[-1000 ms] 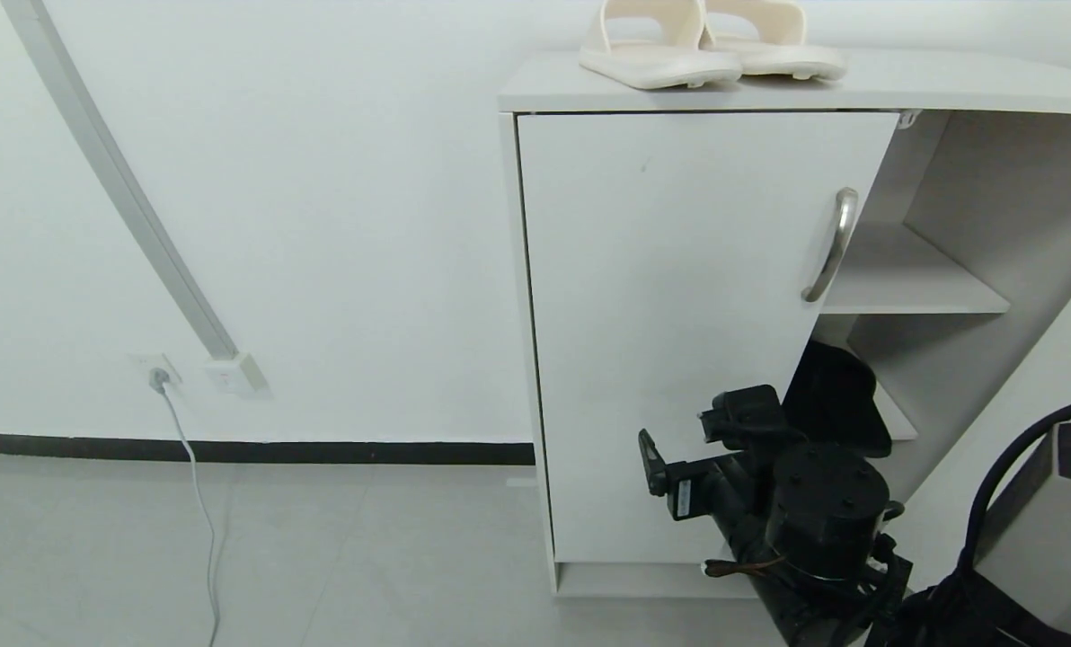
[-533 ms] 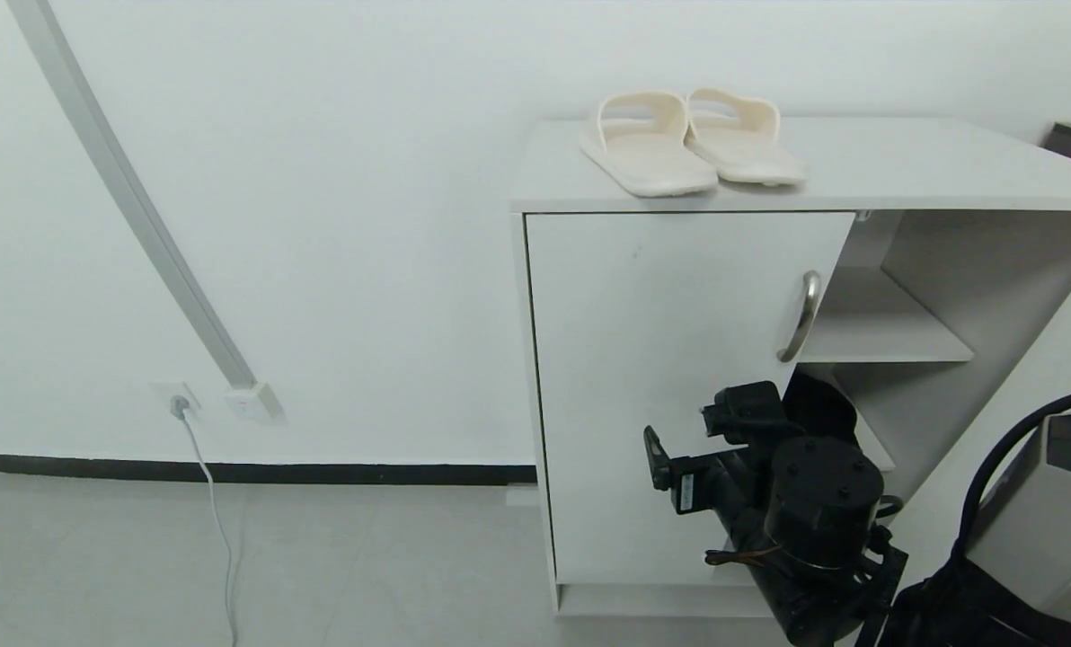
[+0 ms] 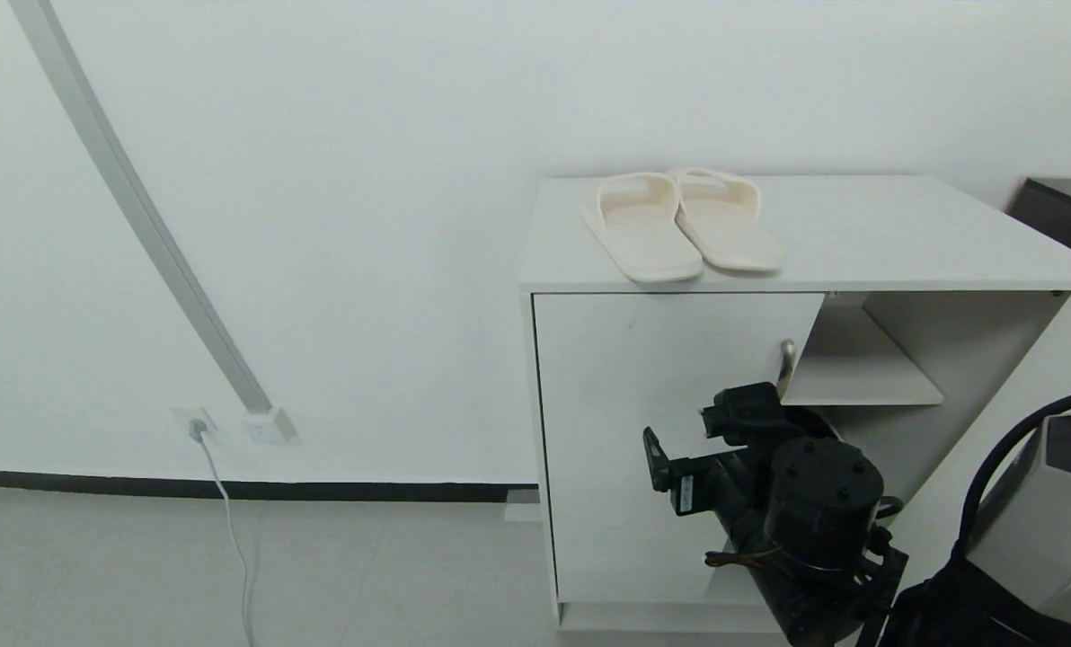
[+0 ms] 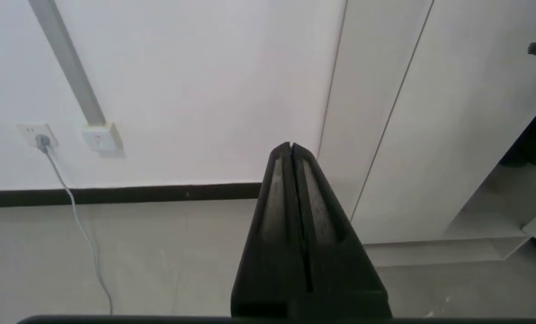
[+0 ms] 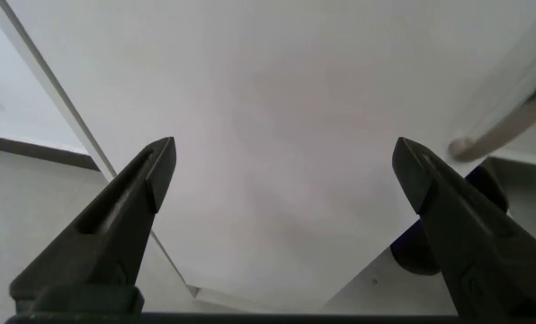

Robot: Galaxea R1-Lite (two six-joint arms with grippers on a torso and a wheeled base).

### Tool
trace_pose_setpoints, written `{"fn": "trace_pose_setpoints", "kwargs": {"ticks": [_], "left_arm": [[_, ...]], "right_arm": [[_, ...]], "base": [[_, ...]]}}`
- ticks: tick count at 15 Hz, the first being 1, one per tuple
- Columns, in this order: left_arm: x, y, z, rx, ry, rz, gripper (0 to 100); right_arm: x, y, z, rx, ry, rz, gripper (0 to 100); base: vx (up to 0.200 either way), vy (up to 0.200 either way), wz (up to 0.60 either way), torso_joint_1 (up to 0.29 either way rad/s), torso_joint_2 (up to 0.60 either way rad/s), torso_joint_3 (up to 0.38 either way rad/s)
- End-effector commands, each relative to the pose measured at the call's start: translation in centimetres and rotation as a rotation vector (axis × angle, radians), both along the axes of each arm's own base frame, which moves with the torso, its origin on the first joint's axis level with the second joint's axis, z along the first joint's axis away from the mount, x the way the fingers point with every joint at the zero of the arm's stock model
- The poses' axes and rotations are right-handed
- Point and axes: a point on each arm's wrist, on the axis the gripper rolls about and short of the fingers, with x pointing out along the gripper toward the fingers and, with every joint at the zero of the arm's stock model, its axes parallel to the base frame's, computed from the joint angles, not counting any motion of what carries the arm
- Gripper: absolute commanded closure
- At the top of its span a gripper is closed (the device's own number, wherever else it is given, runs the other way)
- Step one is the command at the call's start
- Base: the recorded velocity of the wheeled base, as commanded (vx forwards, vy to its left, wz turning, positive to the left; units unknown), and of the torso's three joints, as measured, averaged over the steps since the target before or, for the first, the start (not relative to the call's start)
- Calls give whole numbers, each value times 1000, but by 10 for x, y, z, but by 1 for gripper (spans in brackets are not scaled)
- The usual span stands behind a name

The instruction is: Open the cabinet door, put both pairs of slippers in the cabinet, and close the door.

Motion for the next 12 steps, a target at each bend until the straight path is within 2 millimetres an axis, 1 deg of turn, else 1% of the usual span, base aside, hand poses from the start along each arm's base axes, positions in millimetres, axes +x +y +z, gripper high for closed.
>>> {"fn": "trace_pose_setpoints", "kwargs": {"ticks": [1, 6, 12], "left_arm": [[0, 0, 0, 0, 1, 0, 100], [0, 0, 0, 0, 1, 0, 100], [0, 0, 0, 0, 1, -2, 100]], "right_arm": [[0, 0, 0, 1, -1, 1, 0], [0, 0, 0, 2, -2, 1, 0], [0, 0, 1, 3, -3, 1, 0]], "base": [[0, 0, 0, 168, -491, -315], [0, 0, 0, 193, -511, -316], [0, 0, 0, 233, -552, -320]]}}
